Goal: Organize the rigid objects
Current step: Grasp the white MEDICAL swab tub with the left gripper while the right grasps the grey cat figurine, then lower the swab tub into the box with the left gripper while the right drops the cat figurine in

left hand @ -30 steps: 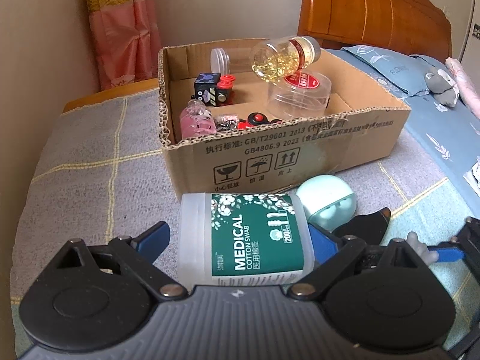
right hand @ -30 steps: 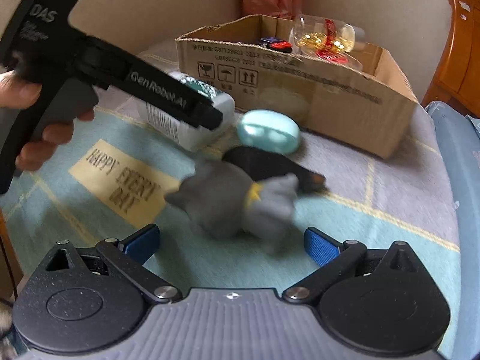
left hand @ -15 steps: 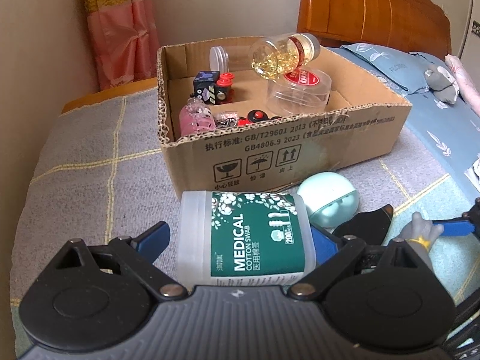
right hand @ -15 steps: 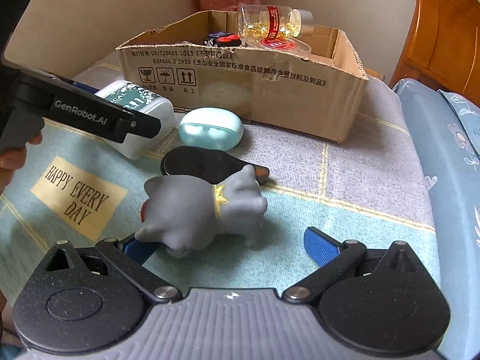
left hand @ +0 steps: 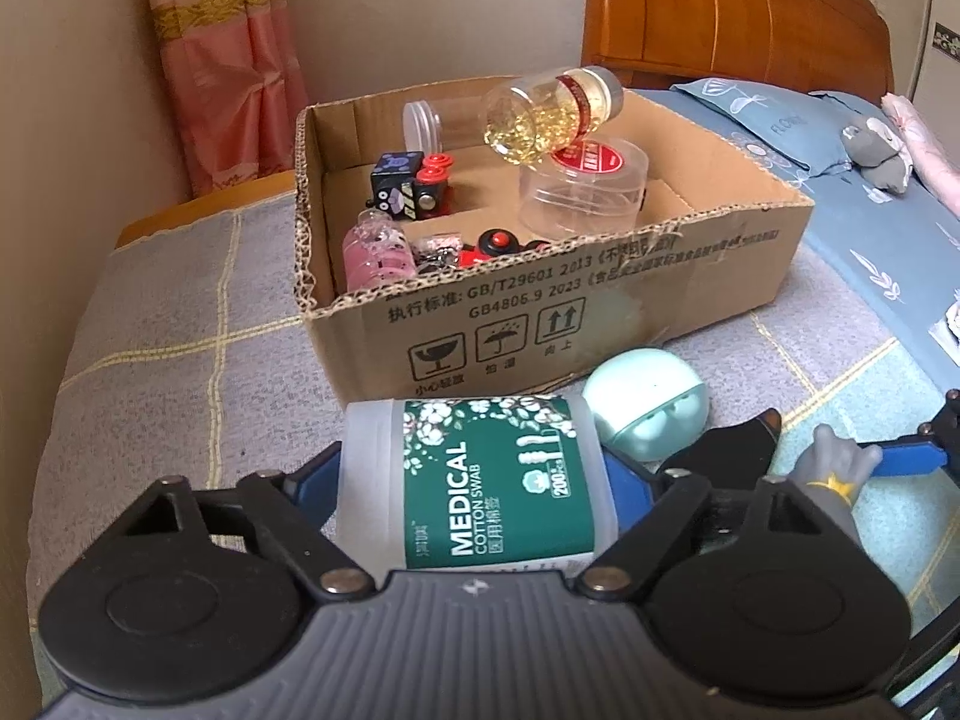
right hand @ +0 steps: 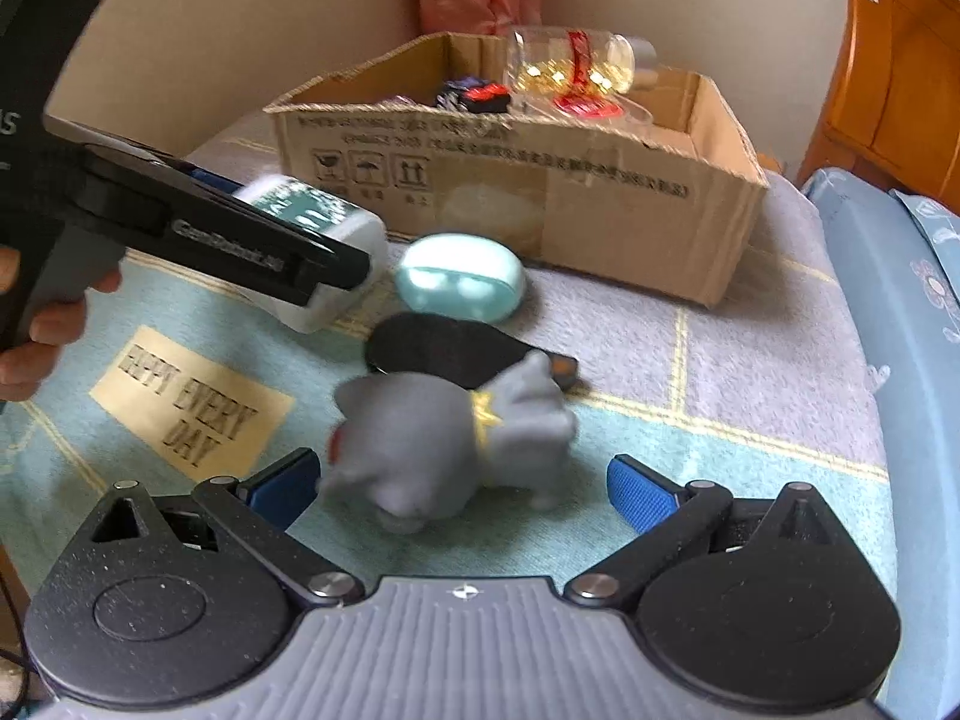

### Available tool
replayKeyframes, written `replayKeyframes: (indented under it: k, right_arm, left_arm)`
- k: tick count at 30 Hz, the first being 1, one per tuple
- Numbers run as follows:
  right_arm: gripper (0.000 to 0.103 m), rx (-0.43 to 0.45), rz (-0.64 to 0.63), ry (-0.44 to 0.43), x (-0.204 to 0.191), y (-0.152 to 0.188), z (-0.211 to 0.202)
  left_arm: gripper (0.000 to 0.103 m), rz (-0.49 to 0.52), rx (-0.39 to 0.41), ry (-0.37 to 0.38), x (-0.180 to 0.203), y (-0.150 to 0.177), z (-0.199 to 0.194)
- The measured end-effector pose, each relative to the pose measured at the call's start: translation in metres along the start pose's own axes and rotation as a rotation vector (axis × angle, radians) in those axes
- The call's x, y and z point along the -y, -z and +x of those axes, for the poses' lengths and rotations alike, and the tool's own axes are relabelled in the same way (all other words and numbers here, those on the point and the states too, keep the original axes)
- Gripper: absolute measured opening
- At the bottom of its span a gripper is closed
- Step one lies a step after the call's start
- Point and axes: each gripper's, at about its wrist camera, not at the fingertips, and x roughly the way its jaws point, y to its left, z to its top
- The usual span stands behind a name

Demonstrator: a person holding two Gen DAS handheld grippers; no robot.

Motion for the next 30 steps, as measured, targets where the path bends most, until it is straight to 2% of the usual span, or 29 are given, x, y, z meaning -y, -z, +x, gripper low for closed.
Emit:
replayKeyframes:
  k: [5,9,21,30]
  right_arm:
    - [0.099,0.021,-0.032,-0.002,-0.005,-0.005,-0.006]
    - [0.079,0.007,-0.032,-0.003,-0.004,-0.008,-0.006]
    - [0.078,0.005,-0.058,-0.058,0.008,-0.023,-0.028]
    - [0.078,0.158,-0.11,0.012,0.037,-0.083,-0.061]
  left_arm:
    - [0.084,0.006,-0.004,-0.006,-0.001,-0.001,-0.002]
    - [0.084,0.005,-0.01,-0.003,-0.004,-0.002,-0.003]
    - [0.084,0.055,-0.027,0.067,-0.006,-0.008,-0.031]
    - [0.084,0.113,0.03,0.114,0.001,-0.038,-0.069]
